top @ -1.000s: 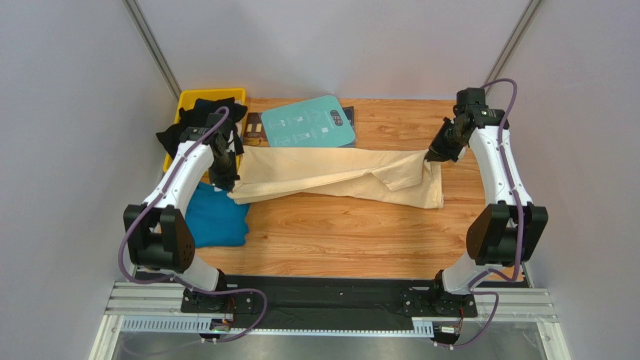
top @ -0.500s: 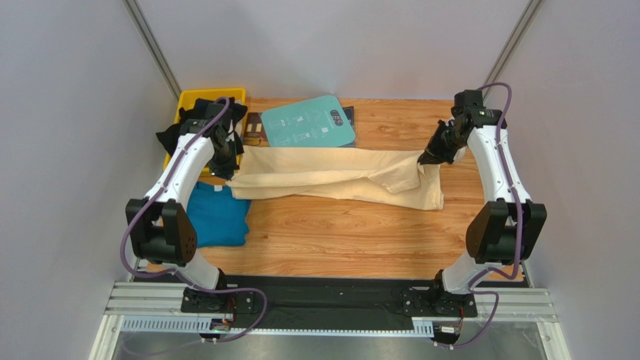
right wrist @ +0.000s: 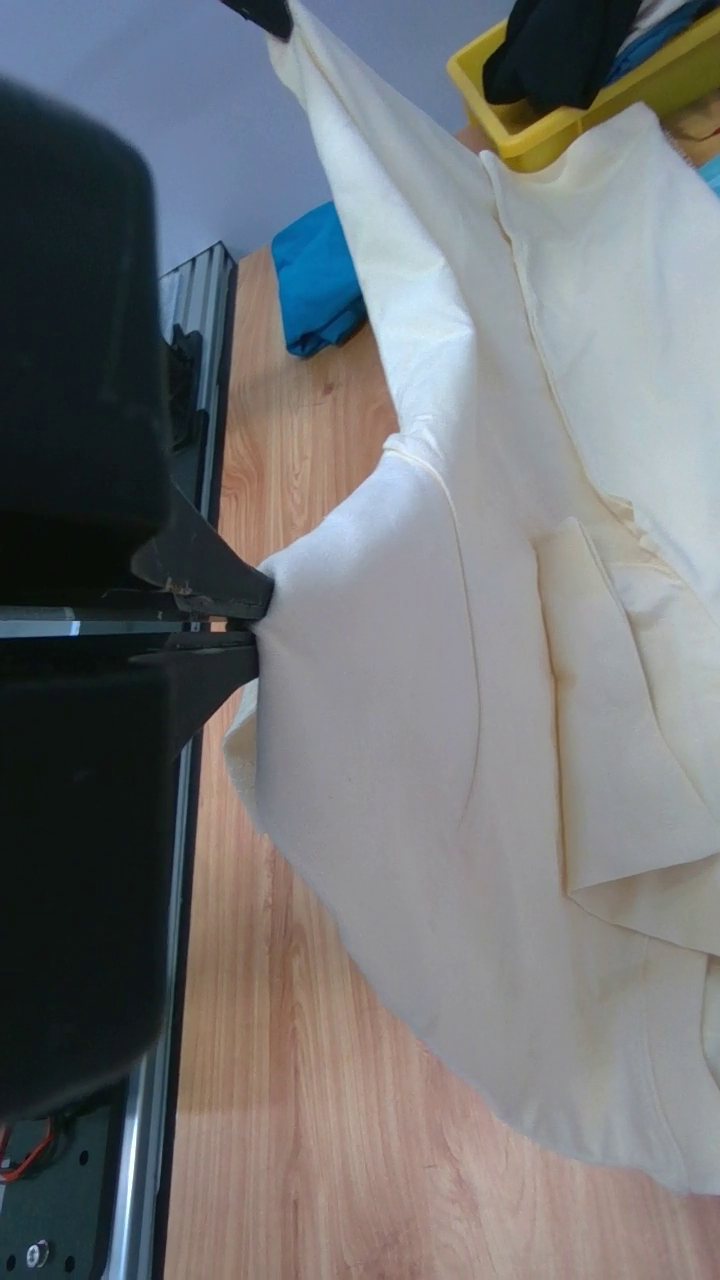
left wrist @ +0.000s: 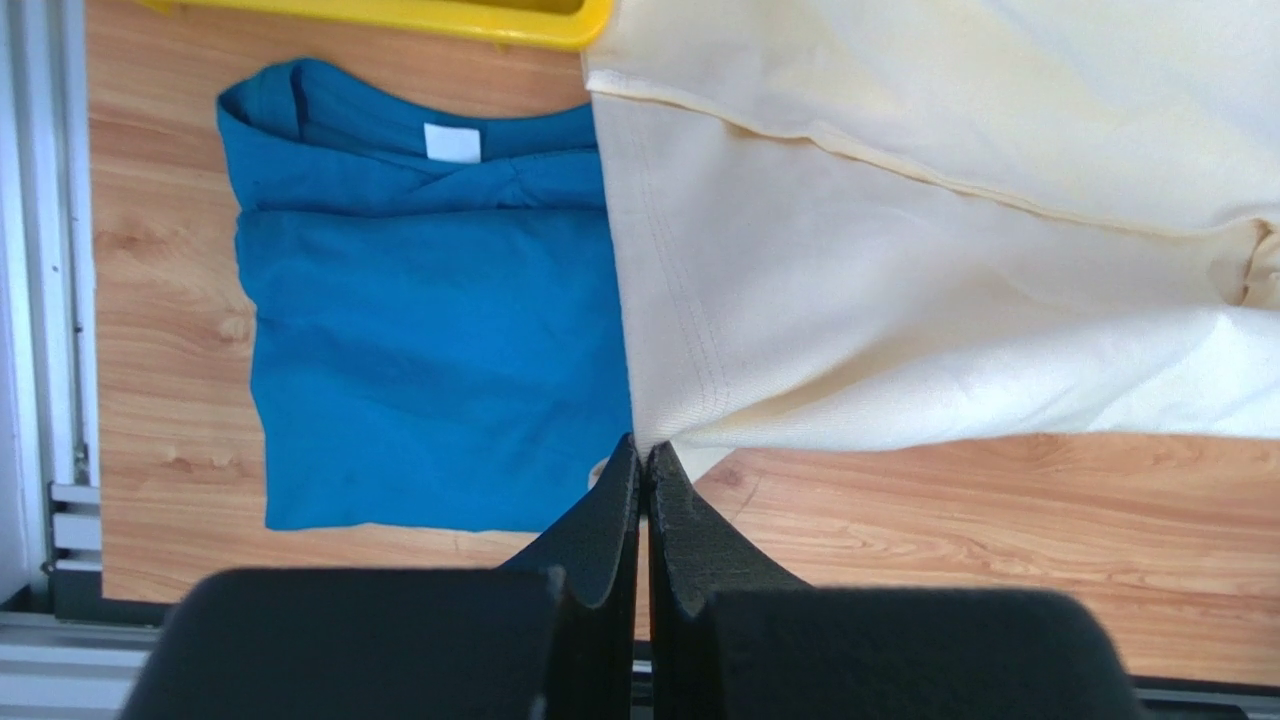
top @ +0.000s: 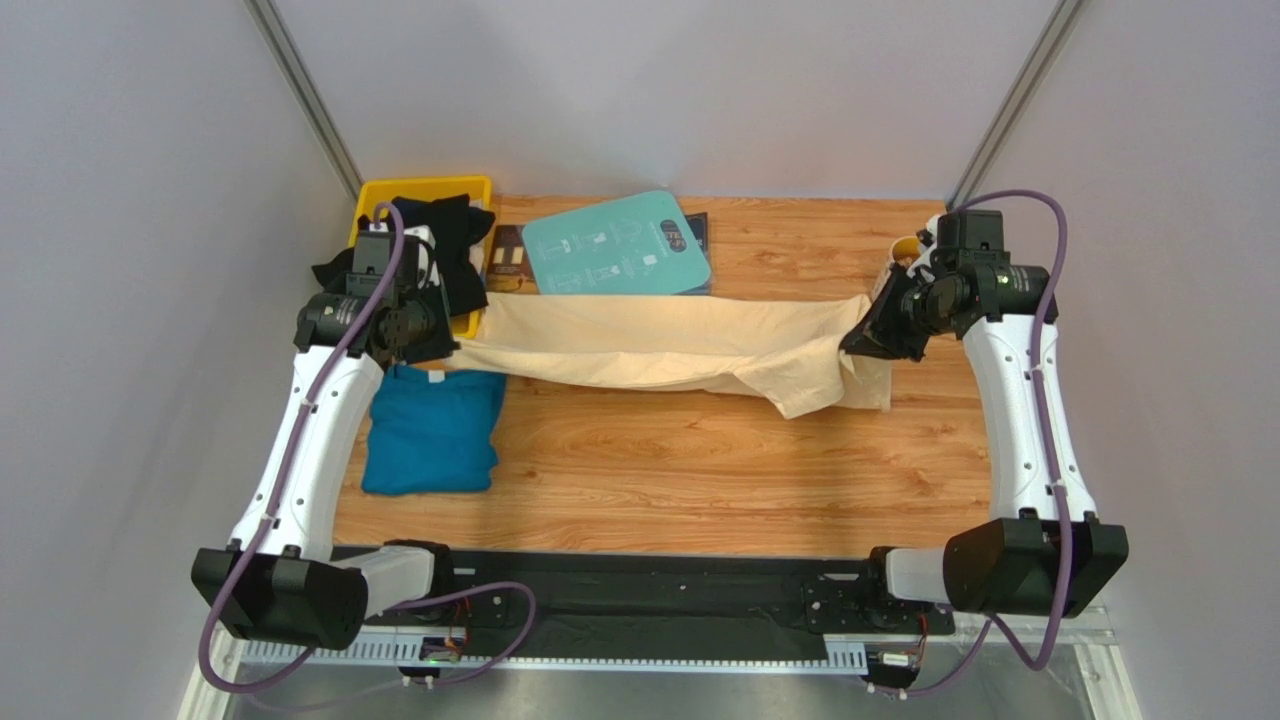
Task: Fold and stack the t-shirts
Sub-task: Fold the other side of the tshirt into a rectangle
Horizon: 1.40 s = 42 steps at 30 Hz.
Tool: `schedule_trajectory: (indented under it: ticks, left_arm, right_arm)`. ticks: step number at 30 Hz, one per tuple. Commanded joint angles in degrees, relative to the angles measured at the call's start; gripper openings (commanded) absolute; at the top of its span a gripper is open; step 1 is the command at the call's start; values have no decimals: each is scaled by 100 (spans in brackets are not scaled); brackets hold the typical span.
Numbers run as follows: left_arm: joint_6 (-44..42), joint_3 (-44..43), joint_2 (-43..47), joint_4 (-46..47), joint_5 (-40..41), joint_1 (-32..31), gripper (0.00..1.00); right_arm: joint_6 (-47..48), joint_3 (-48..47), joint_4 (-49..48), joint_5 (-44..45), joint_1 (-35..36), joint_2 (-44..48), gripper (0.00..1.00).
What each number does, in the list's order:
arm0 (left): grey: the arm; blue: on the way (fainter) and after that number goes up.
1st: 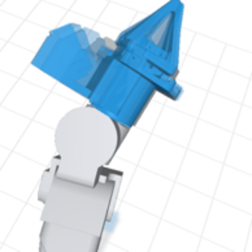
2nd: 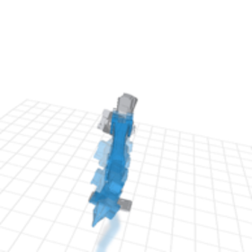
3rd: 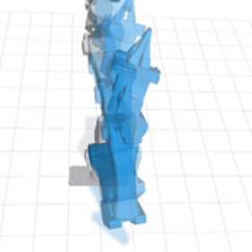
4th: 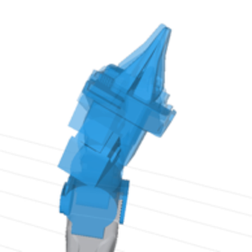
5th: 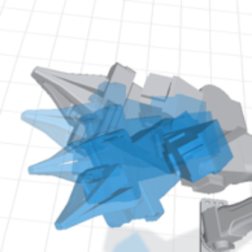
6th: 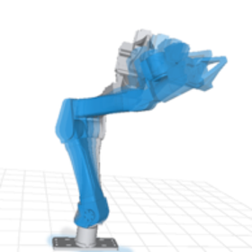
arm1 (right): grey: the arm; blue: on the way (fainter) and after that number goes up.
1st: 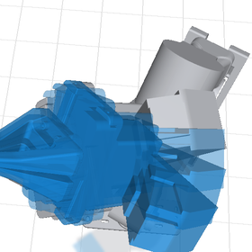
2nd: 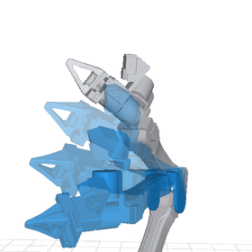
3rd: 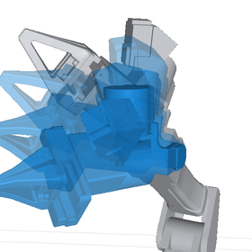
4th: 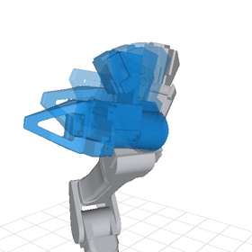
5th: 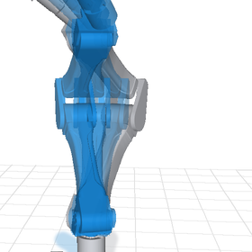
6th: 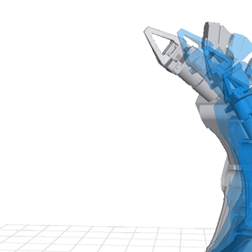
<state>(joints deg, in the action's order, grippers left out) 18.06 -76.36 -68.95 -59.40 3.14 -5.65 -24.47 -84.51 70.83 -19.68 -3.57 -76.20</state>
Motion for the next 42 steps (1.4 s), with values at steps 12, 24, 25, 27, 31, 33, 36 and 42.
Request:
schedule_trajectory:
  ticks: [12,24,25,27,31,33,36,42]
  left_arm:
    - [13,973,250,-967,73,-6,0]
    - [92,1132,-152,-486,451,-6,0]
    - [109,1114,-267,-398,468,-6,0]
    - [110,1009,-644,-178,556,-6,0]
    - [57,632,-1348,-20,881,2,0]
    - [13,403,-1682,86,952,3,0]
    - [-57,87,-2130,218,1022,11,0]
    - [-198,-836,-3115,209,1154,11,0]
  right_arm:
    - [154,585,792,43,-21,844,0]
    - [205,94,476,412,-29,48,0]
    - [232,-12,441,465,-29,-121,0]
    - [293,-362,379,561,-29,-638,0]
    - [302,-952,142,781,-38,-1308,0]
    - [320,-1303,80,790,-47,-1580,0]
    - [311,-1928,203,686,-47,-2152,0]
    - [294,-2219,326,509,-47,-2742,0]
